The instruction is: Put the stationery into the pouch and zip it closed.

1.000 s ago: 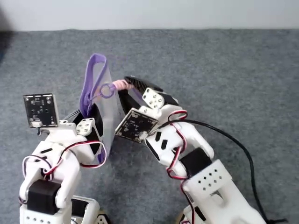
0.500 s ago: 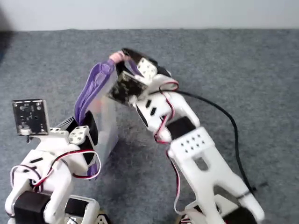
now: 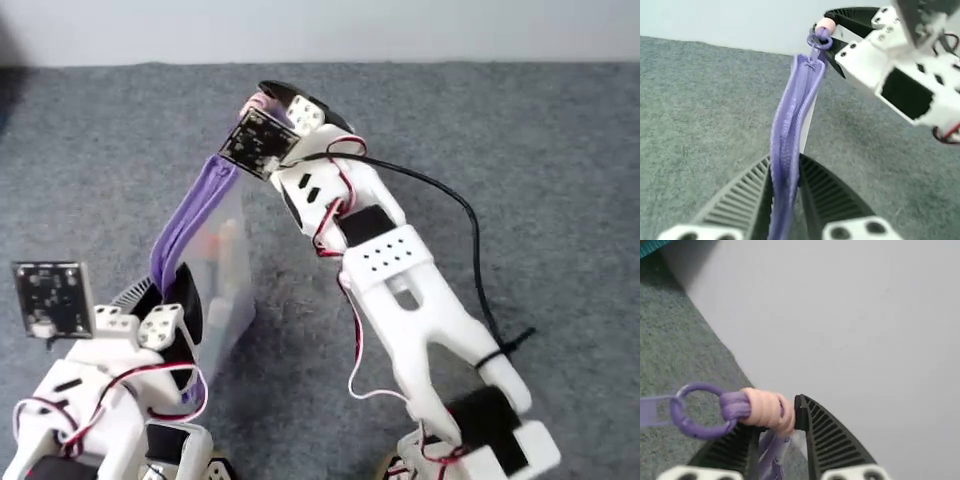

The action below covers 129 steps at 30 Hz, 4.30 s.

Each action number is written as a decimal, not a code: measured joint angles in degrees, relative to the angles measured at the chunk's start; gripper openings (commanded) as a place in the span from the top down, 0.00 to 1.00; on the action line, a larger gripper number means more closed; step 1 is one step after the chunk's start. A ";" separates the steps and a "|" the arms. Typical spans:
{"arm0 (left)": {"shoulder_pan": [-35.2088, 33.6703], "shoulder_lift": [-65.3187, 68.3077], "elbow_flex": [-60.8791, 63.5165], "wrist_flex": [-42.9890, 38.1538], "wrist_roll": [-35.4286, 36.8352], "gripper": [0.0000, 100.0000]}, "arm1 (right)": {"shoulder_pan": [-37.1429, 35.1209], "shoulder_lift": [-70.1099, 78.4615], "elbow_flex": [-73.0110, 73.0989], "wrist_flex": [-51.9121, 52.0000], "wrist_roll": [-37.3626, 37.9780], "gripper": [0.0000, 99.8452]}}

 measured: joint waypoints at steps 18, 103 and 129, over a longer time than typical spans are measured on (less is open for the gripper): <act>-0.79 -4.84 0.70 0.35 -5.10 0.60 | 9.49 1.76 -3.08 3.96 0.09 0.99; -3.60 -4.84 3.60 2.46 6.15 0.72 | 22.68 -83.16 29.63 84.31 -44.04 0.99; -4.48 -4.84 18.73 -3.96 5.89 0.72 | 22.59 -92.75 72.70 58.73 -25.49 0.99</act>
